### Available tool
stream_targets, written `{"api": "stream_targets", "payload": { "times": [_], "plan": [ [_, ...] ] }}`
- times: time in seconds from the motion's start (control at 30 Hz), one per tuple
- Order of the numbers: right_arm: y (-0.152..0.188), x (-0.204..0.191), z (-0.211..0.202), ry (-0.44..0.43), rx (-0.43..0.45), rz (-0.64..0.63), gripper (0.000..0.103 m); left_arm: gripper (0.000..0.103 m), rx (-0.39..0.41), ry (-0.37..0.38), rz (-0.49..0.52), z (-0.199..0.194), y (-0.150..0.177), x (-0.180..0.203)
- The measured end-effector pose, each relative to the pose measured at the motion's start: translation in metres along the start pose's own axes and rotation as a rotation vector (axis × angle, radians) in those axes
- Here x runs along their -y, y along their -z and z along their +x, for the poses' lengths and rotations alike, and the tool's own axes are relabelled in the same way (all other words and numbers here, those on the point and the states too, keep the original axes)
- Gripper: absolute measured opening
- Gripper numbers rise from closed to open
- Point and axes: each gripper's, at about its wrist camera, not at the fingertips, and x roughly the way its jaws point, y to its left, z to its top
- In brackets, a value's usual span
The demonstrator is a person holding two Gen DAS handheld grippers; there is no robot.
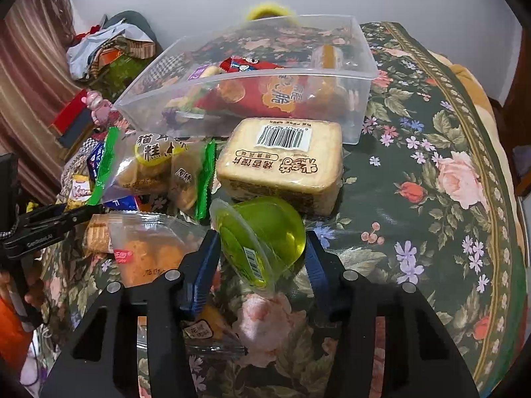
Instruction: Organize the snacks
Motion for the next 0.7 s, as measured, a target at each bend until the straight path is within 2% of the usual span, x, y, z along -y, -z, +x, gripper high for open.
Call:
{"api": "stream_targets", "payload": {
  "times": [0.23, 0.7],
  "plan": [
    [0.0, 0.002, -0.005, -0.006, 0.016, 0.013, 0.039, 0.037, 0.017, -0.017, -0.007, -0.013, 0.003, -0.004],
    [0.003, 0.002, -0.028, 0.001, 0.071, 0.013, 0.034, 0.036, 0.101, -0.047, 0.002, -0.054, -0.002, -0.003]
  ]
}}
